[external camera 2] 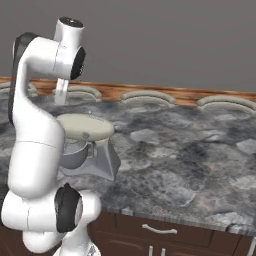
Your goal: Close the stand mixer head.
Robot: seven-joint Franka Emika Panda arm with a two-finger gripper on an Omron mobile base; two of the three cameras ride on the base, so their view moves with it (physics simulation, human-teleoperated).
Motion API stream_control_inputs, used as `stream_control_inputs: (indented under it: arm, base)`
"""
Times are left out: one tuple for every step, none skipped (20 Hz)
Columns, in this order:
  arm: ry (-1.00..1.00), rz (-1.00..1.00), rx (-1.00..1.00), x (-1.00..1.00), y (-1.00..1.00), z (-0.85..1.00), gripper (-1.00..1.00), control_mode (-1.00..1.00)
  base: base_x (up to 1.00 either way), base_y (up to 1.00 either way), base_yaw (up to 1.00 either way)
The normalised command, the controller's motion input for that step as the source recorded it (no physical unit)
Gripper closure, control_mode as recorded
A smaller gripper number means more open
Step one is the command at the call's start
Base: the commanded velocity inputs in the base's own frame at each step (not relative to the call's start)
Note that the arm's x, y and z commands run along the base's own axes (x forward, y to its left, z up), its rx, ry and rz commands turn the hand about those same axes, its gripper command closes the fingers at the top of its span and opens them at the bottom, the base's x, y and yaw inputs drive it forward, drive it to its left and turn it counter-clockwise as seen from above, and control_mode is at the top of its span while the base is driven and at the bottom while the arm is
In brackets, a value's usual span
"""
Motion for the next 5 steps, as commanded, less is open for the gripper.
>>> stream_control_inputs:
  arm:
    - [-0.49, -0.32, -0.38, -1.00, 0.01, -0.31, -1.00, -1.00]
    - [-0.41, -0.41, -0.19, -1.00, 0.03, -0.29, -1.00, -1.00]
    - [-0.38, -0.44, -0.13, -1.00, 0.08, -0.31, -1.00, -1.00]
    - [-0.37, -0.44, -0.09, -1.00, 0.07, -0.33, -1.00, -1.00]
    - [-0.35, -0.41, -0.03, -1.00, 0.05, -0.30, -1.00, -1.00]
  base:
    - [0.00, 0.00, 0.00]
    - [0.00, 0.00, 0.00]
    - [0.00, 0.00, 0.00]
    - [0.00, 0.00, 0.00]
    - [0.00, 0.00, 0.00]
